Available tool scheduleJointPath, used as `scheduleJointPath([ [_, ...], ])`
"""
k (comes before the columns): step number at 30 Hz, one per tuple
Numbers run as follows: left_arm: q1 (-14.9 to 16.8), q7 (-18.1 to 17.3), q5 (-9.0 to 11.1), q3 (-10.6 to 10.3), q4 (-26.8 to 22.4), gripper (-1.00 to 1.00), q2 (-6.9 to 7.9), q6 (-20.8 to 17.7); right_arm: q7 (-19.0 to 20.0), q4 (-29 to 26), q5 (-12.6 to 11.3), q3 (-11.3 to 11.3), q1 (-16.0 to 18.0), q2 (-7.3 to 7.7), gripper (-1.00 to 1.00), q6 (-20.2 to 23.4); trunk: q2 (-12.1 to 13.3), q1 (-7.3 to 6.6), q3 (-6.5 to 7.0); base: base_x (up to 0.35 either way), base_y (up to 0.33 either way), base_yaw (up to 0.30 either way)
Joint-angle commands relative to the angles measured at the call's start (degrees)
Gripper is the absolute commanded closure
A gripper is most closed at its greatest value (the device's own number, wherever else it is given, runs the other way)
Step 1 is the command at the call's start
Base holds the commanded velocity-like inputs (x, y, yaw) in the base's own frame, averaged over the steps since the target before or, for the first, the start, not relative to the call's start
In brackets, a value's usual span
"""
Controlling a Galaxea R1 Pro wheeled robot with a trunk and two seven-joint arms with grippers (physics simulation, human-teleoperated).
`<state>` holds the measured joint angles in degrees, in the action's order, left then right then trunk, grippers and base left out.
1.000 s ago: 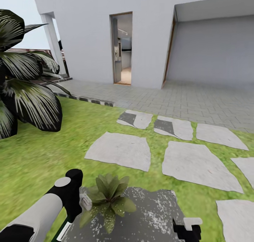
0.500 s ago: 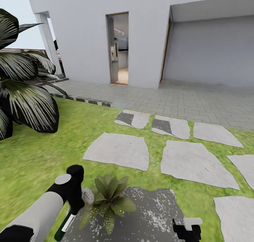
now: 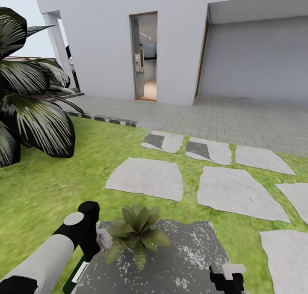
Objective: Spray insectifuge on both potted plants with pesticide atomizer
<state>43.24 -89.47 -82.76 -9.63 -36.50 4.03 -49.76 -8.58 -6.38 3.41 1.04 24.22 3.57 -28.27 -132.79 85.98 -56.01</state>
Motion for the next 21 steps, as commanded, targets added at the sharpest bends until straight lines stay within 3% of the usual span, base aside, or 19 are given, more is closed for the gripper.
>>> scheduleJointPath([
  [1,0.01,-0.53,-0.3,-0.29,-0.07,1.0,0.04,-0.61,-0.43,0.06,0.37,0.11,0.04,0.01,-1.0,-0.11,-0.02,-0.01,-0.05,-0.014,0.297,0.0],
  [5,0.01,-0.53,-0.3,-0.31,-0.14,1.0,-0.05,-0.61,-0.44,0.06,0.37,0.1,0.04,0.01,-1.0,-0.11,-0.02,-0.01,-0.05,-0.004,0.23,0.0],
  [14,0.67,-0.53,-0.21,-0.48,-0.86,1.0,-1.78,-0.61,-0.46,0.06,0.37,0.11,0.04,-0.01,-1.0,-0.11,-0.02,-0.01,-0.05,0.0,0.011,0.0],
  [21,0.03,-0.53,-0.8,-0.56,-0.07,1.0,-0.5,0.11,-0.47,0.06,0.37,0.1,0.04,0.01,-1.0,-0.11,-0.02,-0.01,-0.05,0.0,0.0,0.0],
])
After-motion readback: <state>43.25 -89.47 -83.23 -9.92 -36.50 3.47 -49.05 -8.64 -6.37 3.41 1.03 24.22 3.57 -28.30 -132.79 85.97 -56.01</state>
